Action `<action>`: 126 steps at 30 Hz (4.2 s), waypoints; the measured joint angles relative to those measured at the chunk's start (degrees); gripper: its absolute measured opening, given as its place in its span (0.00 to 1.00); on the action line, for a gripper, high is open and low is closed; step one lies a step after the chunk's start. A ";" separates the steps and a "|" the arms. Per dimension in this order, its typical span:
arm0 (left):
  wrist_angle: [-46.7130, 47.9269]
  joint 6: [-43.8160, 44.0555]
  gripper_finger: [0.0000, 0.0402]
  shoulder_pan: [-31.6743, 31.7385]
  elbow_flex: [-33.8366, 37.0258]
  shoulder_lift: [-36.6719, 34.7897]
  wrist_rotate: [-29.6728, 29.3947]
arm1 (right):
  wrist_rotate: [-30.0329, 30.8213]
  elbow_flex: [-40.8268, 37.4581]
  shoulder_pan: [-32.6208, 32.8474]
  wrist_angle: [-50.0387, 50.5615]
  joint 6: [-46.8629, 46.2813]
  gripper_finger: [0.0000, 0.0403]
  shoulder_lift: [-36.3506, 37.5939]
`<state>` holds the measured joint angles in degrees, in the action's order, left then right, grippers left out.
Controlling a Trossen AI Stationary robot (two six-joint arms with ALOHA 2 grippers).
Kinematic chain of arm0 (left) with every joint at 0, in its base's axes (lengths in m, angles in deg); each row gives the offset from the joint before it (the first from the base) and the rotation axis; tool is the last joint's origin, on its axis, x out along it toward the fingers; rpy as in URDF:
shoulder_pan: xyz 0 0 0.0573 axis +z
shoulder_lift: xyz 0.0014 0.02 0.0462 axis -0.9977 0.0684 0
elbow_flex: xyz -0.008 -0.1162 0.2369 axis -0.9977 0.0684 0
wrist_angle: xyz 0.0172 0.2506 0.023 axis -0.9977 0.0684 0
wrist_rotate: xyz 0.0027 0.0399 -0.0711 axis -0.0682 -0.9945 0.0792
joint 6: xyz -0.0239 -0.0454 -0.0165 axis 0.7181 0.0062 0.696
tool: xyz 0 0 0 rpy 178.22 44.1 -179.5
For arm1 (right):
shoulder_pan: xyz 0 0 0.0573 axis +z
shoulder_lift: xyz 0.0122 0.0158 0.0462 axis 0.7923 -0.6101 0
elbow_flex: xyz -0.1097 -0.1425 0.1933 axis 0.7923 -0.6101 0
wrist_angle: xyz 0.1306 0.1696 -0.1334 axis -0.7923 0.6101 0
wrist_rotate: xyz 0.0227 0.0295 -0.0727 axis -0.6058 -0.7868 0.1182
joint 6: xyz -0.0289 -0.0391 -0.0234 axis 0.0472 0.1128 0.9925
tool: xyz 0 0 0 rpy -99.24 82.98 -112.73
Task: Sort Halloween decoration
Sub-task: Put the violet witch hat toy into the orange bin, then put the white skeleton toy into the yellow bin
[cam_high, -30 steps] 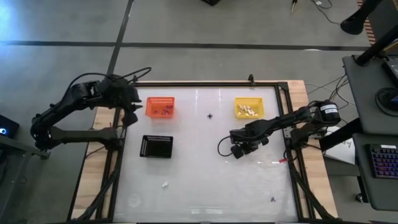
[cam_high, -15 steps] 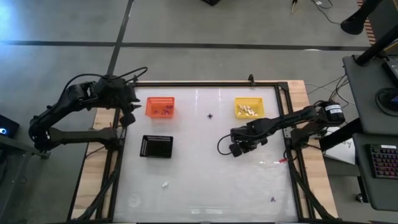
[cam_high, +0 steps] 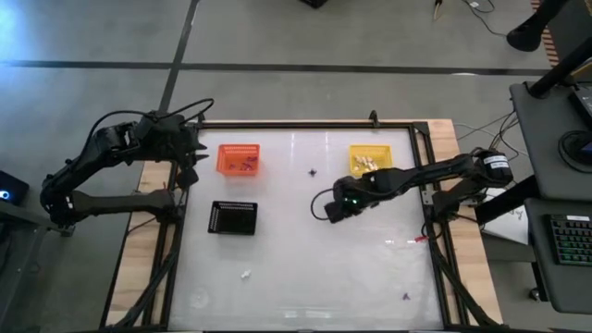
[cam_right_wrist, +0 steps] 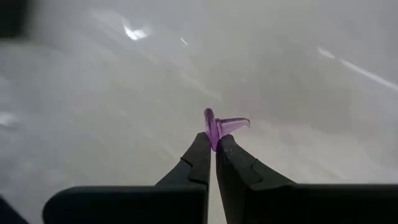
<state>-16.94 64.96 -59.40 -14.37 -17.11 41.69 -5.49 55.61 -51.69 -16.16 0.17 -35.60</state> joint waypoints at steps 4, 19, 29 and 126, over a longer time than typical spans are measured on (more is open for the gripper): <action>-0.03 -0.94 0.23 0.00 0.00 0.02 -0.02 | 2.97 0.87 -2.40 -7.88 2.94 0.02 0.02; -2.38 -0.80 0.23 0.00 0.00 -1.60 0.01 | 5.46 8.30 -11.02 -31.56 11.43 0.02 -10.17; -2.67 -2.08 0.23 0.00 0.00 -1.62 0.00 | 4.30 31.75 -14.56 -30.34 20.70 0.02 -28.62; -22.78 54.31 0.32 -40.82 26.45 6.39 5.97 | 12.73 76.95 -22.10 55.08 43.58 0.19 -21.05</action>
<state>-39.72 119.27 -100.22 12.08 -10.72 47.66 7.24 132.57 -73.79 38.93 43.74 -56.65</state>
